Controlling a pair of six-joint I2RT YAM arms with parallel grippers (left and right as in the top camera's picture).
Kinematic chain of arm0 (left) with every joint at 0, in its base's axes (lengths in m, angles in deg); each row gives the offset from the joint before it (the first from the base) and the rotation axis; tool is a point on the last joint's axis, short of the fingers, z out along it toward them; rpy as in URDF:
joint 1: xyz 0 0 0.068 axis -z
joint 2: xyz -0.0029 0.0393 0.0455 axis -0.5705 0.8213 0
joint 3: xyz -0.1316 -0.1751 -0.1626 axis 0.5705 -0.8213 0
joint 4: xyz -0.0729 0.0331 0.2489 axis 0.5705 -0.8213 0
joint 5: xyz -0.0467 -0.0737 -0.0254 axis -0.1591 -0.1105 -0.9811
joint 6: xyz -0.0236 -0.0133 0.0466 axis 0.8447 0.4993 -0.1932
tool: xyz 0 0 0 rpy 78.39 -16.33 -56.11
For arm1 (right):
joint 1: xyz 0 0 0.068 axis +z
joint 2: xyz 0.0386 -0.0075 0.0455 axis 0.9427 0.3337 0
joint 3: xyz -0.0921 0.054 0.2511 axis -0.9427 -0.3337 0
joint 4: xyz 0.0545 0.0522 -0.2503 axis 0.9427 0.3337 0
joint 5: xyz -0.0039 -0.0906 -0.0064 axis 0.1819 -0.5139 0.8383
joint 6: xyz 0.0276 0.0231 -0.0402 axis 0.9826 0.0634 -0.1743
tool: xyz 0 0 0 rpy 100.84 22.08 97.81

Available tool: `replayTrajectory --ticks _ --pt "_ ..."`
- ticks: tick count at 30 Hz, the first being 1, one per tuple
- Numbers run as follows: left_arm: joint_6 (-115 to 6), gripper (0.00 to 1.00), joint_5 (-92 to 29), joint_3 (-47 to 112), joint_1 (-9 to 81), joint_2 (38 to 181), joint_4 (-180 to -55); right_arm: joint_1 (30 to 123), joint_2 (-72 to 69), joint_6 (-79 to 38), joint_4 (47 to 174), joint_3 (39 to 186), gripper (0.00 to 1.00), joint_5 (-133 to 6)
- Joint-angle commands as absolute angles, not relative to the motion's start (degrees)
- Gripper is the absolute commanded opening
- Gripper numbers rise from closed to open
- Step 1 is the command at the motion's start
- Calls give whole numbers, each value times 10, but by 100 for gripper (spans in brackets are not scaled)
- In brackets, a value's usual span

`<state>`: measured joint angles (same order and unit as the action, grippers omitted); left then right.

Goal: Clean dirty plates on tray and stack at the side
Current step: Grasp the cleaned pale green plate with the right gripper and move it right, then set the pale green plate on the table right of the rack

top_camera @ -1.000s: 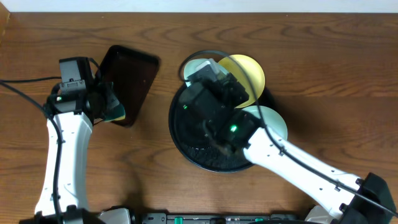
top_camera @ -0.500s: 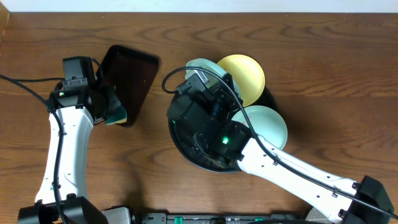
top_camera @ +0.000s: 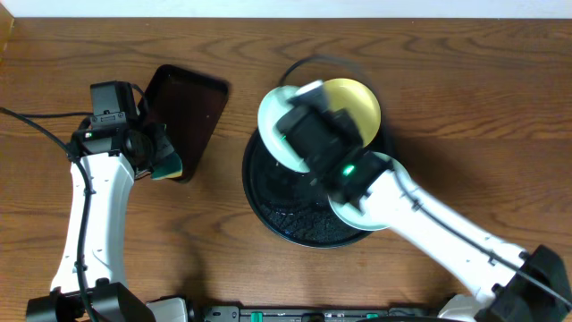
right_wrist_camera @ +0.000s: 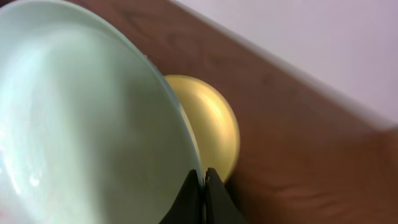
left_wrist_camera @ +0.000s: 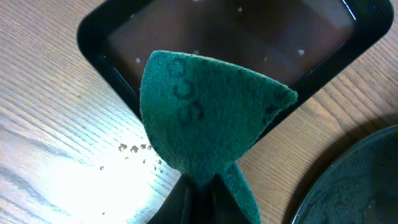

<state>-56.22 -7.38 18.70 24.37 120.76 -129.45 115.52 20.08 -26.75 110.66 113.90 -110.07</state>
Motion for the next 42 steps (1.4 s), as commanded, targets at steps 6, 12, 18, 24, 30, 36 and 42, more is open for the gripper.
replayTrajectory --ticks 6,12,18,24,30,36,42 --pt "-570 8 -83 196 241 1207 -1297 824 188 -77 1146 1148 1 -688" --pt "-563 8 -83 196 241 1207 -1297 648 195 -70 1178 1147 1 -670" --pt "-563 8 -83 196 241 1207 -1294 558 207 -50 1183 1121 1 -737" --pt "-563 7 -83 196 241 1207 -1292 534 211 -8 1112 1038 1 -779" --pt "-563 8 -83 196 241 1207 -1291 535 211 -8 1047 968 29 -779" --pt "-563 8 -83 196 241 1207 -1291 540 209 -31 1044 972 32 -703" --pt "-563 7 -83 196 241 1207 -1291 578 208 -73 1033 1009 50 -548"
